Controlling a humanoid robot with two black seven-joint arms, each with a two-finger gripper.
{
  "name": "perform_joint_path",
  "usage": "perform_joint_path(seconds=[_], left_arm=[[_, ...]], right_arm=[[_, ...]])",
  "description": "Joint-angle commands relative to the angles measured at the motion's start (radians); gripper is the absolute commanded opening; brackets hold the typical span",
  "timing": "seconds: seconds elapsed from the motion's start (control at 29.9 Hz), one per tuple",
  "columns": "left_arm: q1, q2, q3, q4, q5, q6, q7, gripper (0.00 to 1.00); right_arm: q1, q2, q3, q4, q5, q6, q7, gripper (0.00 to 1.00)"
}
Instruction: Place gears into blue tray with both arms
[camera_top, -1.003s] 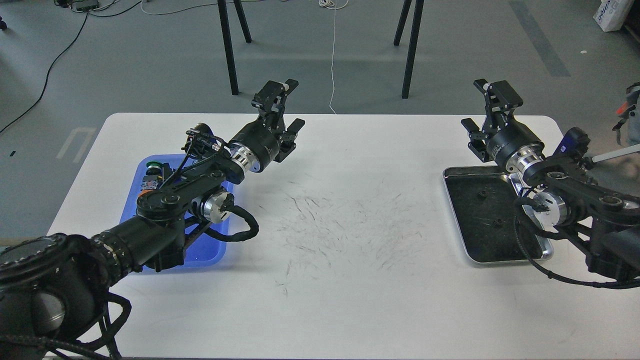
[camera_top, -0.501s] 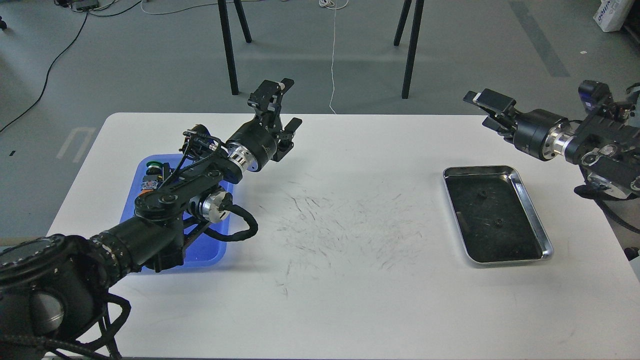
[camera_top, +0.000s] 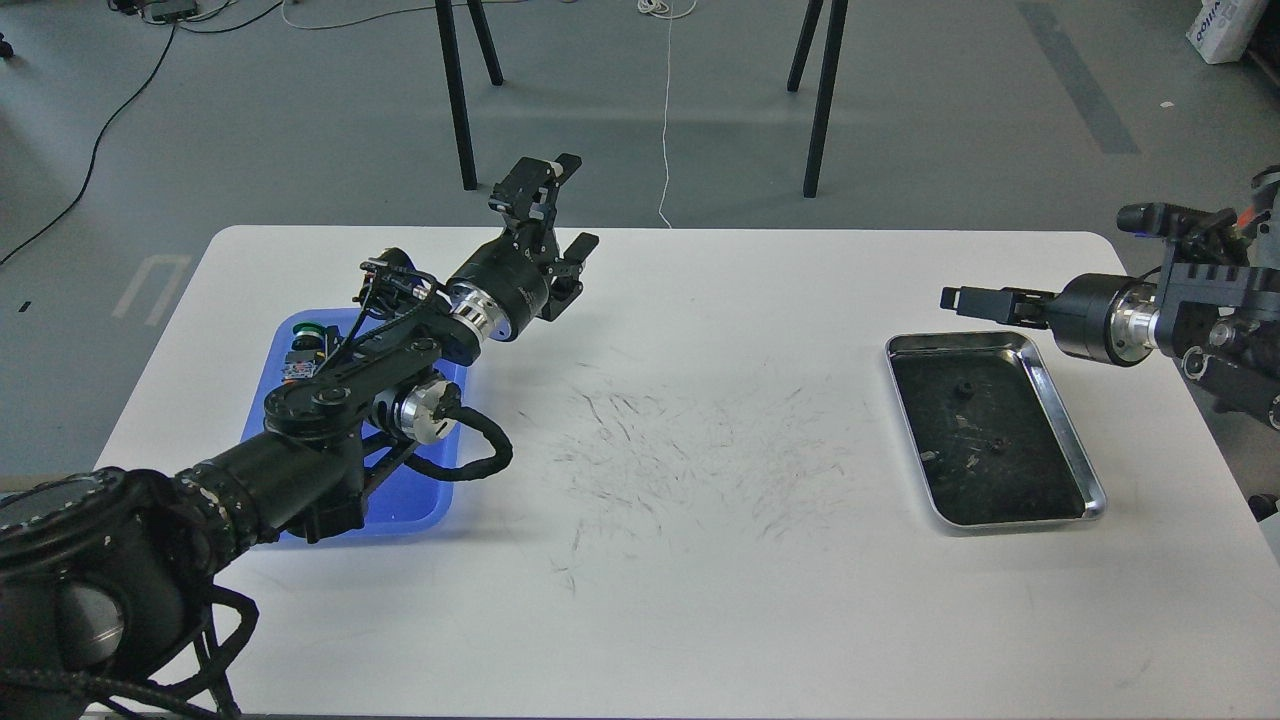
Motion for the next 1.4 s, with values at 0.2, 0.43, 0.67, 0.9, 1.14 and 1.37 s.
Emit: perform_joint_path(seconds=[0.2, 0.43, 0.67, 0.9, 1.14, 1.37], left_arm=[[0.0, 0.002, 0.0, 0.0, -0.002, 0.0, 0.0, 1.0], [0.0, 0.003, 0.0, 0.0, 0.0, 0.0, 0.0, 1.0], [0.0, 0.003, 0.001, 0.002, 0.0, 0.0, 0.0, 1.0], [-0.001, 0.003, 0.001, 0.002, 0.0, 0.0, 0.0, 1.0], [-0.003, 0.002, 0.001, 0.002, 0.0, 0.0, 0.0, 1.0], [-0.004, -0.002, 0.0, 0.002, 0.0, 0.0, 0.0, 1.0]], right_arm=[[-0.073, 0.076, -0.047, -0.122, -0.001, -0.01, 0.0, 0.95], [-0.129, 0.138, -0.038, -0.217, 0.002, -0.019, 0.0, 0.93], [-0.143, 0.153, -0.038, -0.218, 0.002, -0.028, 0.0, 0.9], [-0.144, 0.159, -0.047, -0.215, 0.002, -0.025, 0.0, 0.88], [-0.14, 0.17, -0.058, -0.212, -0.005, -0.02, 0.0, 0.86], [-0.136, 0.198, -0.113, -0.248, -0.005, -0.022, 0.0, 0.83]])
